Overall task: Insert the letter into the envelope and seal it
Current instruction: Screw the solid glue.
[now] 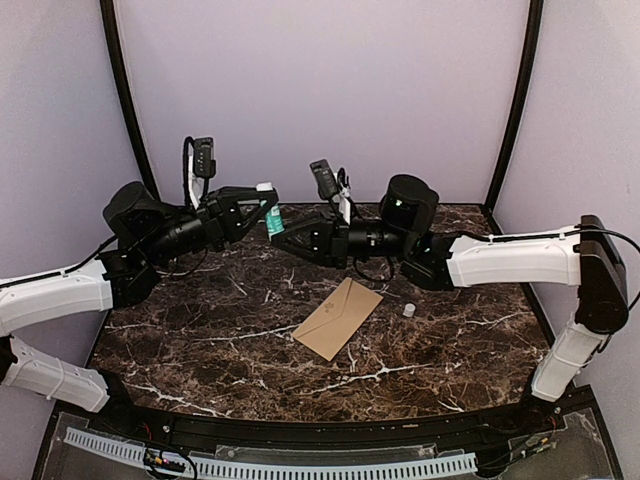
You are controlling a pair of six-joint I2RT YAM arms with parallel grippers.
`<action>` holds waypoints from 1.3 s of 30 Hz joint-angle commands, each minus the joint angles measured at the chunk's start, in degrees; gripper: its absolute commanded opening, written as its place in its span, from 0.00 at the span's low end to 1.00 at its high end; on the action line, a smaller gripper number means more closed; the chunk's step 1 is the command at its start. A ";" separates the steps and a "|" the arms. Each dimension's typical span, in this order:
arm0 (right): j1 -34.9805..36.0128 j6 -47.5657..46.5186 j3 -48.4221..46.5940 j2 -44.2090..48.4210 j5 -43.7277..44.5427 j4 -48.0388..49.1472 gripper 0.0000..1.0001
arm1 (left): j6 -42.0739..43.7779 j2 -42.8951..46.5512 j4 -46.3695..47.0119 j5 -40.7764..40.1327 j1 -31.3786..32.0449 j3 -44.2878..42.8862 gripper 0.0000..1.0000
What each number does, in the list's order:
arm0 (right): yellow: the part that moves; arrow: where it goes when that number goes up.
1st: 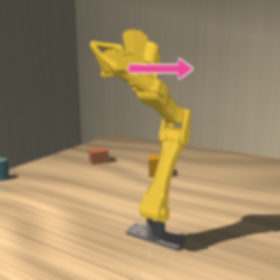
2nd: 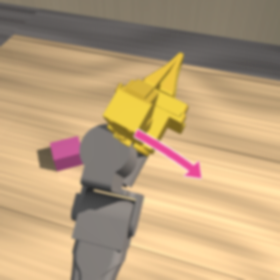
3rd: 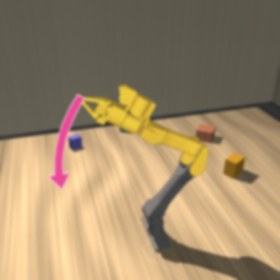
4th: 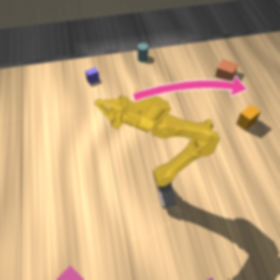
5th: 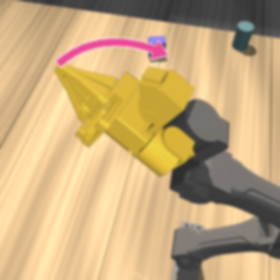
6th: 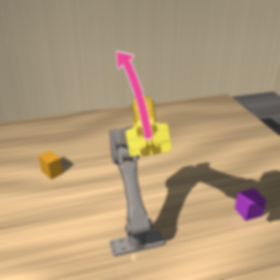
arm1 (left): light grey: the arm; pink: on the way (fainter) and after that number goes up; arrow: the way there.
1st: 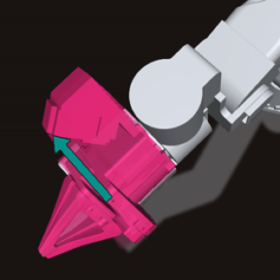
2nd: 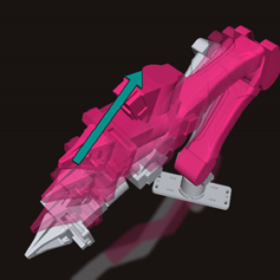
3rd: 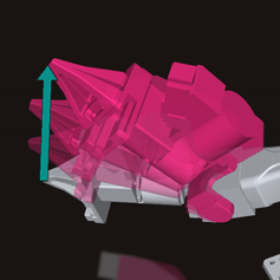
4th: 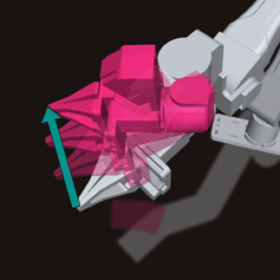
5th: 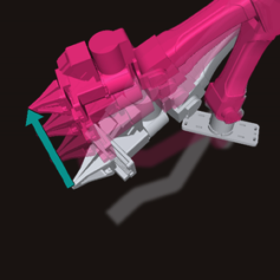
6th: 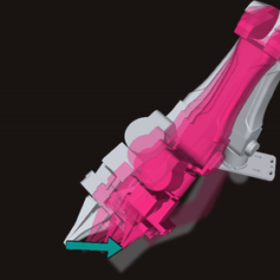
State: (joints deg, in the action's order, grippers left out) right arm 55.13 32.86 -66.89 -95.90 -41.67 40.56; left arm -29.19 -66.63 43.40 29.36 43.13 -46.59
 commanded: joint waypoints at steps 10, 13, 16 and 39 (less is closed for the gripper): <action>1.08 -6.84 -6.90 0.44 27.48 -20.72 0.11 | 13.89 -2.44 -14.01 -13.55 2.05 -0.08 0.00; 1.65 -8.23 -8.77 -0.10 33.75 -24.39 0.11 | 15.46 -4.08 -18.95 -19.60 4.08 -2.45 0.00; 2.39 -9.26 -10.99 -1.07 40.26 -28.33 0.12 | 16.24 -4.87 -21.14 -25.62 5.38 -3.92 0.00; 11.55 -16.51 -28.09 -9.45 75.93 -44.92 0.23 | 5.37 -9.76 -30.09 -46.30 8.63 -9.73 0.00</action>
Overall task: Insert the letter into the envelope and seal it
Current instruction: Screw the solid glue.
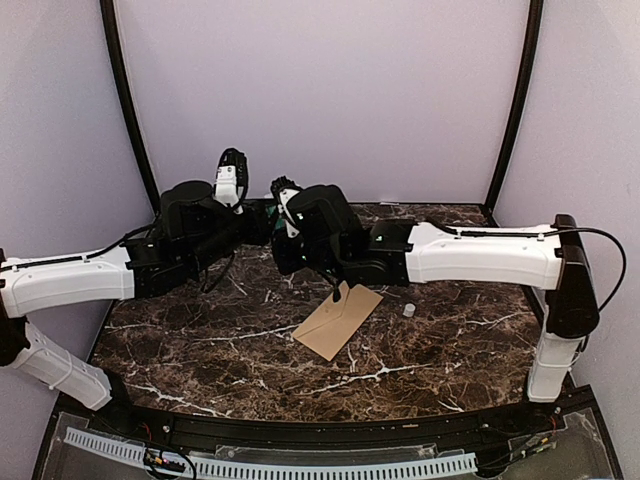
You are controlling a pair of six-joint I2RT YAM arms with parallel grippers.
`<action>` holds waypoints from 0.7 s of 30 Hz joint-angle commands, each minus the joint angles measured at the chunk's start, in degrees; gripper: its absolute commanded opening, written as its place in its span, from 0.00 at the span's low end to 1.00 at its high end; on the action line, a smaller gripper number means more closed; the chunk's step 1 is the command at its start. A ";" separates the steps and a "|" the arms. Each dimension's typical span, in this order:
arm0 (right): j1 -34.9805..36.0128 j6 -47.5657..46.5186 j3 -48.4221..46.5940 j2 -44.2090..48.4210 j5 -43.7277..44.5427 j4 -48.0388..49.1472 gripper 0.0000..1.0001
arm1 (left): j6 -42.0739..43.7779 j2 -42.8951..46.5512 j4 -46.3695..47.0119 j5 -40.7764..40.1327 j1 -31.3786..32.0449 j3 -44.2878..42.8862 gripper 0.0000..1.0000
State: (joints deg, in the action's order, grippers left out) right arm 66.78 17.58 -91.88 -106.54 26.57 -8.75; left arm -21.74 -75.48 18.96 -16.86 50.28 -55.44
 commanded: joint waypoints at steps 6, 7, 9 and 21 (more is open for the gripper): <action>-0.39 -1.65 4.51 6.64 2.31 10.41 0.54 | -1.74 -2.20 -8.43 0.24 1.18 -3.14 0.00; -0.55 -2.05 5.67 7.55 0.55 11.18 0.60 | -1.91 -2.25 -9.25 0.99 0.77 -3.43 0.00; -0.94 -2.68 7.93 9.17 -3.09 12.18 0.70 | -2.87 -1.96 -10.43 2.24 -0.22 -3.74 0.00; -11.84 6.99 26.73 21.99 -29.89 28.50 0.96 | -3.51 7.63 -1.30 19.84 -9.53 5.42 0.00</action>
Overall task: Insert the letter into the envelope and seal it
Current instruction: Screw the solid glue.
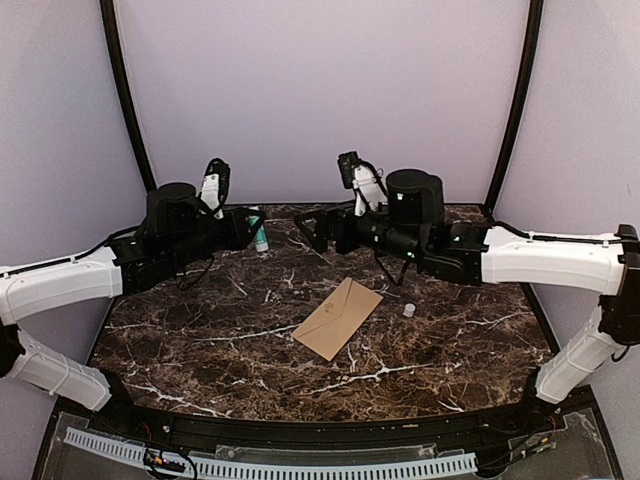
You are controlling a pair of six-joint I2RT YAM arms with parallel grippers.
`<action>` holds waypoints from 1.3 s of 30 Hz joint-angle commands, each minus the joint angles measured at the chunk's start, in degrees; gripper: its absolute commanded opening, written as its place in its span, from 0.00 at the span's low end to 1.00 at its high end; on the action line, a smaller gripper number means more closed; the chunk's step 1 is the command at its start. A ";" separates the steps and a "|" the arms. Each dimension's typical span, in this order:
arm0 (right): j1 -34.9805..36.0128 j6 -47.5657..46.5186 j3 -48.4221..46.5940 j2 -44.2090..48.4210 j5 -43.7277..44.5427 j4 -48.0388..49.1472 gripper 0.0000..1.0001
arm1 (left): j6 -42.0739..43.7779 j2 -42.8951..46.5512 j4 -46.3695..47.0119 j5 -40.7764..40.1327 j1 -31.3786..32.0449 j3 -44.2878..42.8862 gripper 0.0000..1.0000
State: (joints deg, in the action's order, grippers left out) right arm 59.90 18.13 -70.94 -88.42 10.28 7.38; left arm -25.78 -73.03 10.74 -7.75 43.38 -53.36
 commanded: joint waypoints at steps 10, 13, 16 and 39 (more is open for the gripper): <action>-10.42 19.28 11.39 3.60 -49.42 37.36 0.95 | -4.43 7.74 30.76 39.63 -5.39 9.57 0.00; -10.37 21.92 11.23 2.10 -53.89 41.11 0.92 | -6.96 6.85 36.90 43.77 -6.24 9.88 0.00; -10.25 22.23 10.62 0.56 -55.00 41.21 0.90 | -11.02 5.29 43.29 47.15 -6.47 9.86 0.00; -5.94 24.56 1.13 -10.38 -62.65 41.02 0.51 | -16.64 1.16 50.87 52.97 -6.50 9.49 0.00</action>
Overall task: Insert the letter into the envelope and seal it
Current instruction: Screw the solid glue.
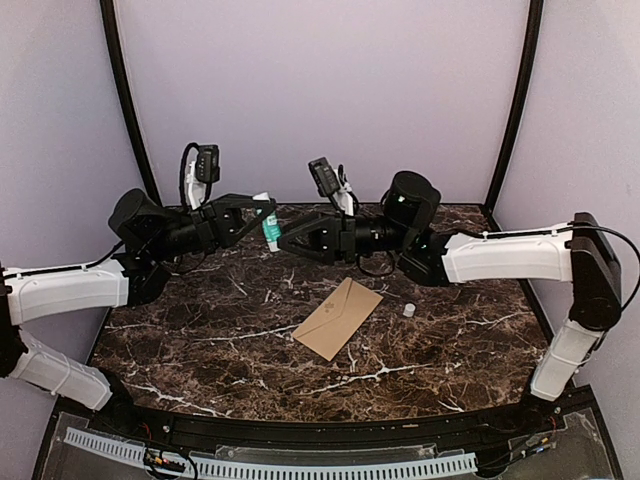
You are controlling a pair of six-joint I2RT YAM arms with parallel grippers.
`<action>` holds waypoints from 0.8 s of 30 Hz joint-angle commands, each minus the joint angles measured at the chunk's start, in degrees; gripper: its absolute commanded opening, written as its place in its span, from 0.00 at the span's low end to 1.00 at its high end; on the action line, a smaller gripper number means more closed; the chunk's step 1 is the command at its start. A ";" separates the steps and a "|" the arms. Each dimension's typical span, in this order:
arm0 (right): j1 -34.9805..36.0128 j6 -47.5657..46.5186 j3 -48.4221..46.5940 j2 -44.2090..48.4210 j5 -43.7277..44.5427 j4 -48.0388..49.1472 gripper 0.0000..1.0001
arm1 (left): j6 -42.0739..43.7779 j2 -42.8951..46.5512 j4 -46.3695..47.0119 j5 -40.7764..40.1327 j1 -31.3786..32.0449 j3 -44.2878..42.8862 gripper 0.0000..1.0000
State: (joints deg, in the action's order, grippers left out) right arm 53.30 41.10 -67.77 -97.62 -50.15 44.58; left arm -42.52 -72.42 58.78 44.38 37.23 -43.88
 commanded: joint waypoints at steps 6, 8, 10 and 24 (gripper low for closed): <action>1.08 1.64 -2.37 -1.87 -2.82 3.19 0.46 | 0.76 0.95 2.30 0.18 -0.32 0.25 0.00; 1.15 1.54 -2.37 -2.05 -2.72 2.87 0.46 | 0.98 0.99 1.97 0.22 -0.35 0.20 0.00; 1.19 1.66 -2.41 -2.19 -2.44 2.71 0.45 | 1.03 0.97 1.81 0.28 -0.38 0.13 0.00; 1.04 -2.16 -2.63 -1.53 2.71 -2.91 0.21 | 4.81 1.75 -2.53 -1.01 -0.37 0.36 0.00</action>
State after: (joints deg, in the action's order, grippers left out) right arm 53.91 41.56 -68.77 -99.92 -50.65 43.88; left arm -41.47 -72.40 58.15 44.29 37.23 -43.86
